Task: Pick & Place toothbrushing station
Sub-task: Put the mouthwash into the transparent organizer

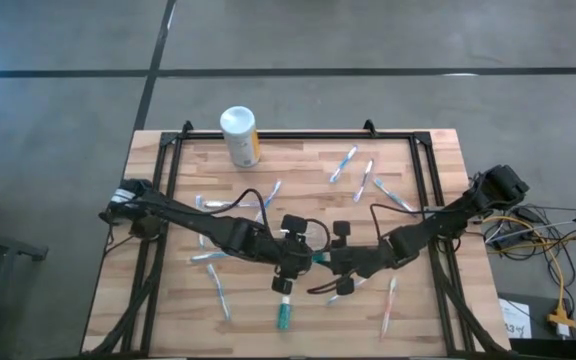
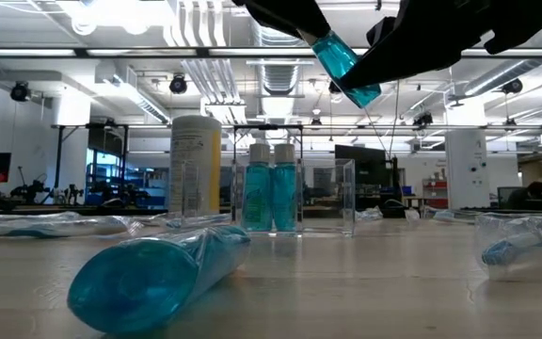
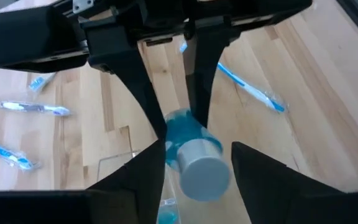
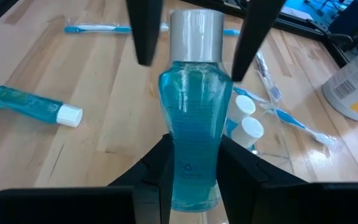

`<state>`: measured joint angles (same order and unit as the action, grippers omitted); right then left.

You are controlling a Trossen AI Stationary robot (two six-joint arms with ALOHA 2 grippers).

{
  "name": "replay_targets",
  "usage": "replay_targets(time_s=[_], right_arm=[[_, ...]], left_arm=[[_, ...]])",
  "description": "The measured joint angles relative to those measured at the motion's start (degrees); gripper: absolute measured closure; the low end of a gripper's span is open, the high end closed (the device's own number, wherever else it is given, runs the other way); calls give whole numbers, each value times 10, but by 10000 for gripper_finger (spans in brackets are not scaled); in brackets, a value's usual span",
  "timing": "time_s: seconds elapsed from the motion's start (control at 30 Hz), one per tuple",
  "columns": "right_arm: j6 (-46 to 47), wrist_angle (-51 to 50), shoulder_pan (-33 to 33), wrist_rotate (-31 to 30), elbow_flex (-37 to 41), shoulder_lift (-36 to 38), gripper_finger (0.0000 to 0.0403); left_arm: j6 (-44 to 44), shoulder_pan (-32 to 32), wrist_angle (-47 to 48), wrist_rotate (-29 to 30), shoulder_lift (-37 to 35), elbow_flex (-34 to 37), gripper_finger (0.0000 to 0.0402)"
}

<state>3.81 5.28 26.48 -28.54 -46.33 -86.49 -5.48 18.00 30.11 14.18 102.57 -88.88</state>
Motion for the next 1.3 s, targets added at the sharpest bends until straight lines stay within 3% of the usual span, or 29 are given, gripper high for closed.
replay_targets(time_s=[0.37,0.63,1.03,1.3], right_arm=[[5,0,0,0,0,0,312],[8,-1,0,0,1,0,309],[33,-1,-1,-34,5,0,187],[41,-31,-1,-39,6,1,161]], left_arm=[[-5,0,-4,7,2,-3,302],[-11,-1,-6,6,2,-1,304],[-19,6,24,13,-8,-1,304],[23,6,96,52,-56,-3,304]])
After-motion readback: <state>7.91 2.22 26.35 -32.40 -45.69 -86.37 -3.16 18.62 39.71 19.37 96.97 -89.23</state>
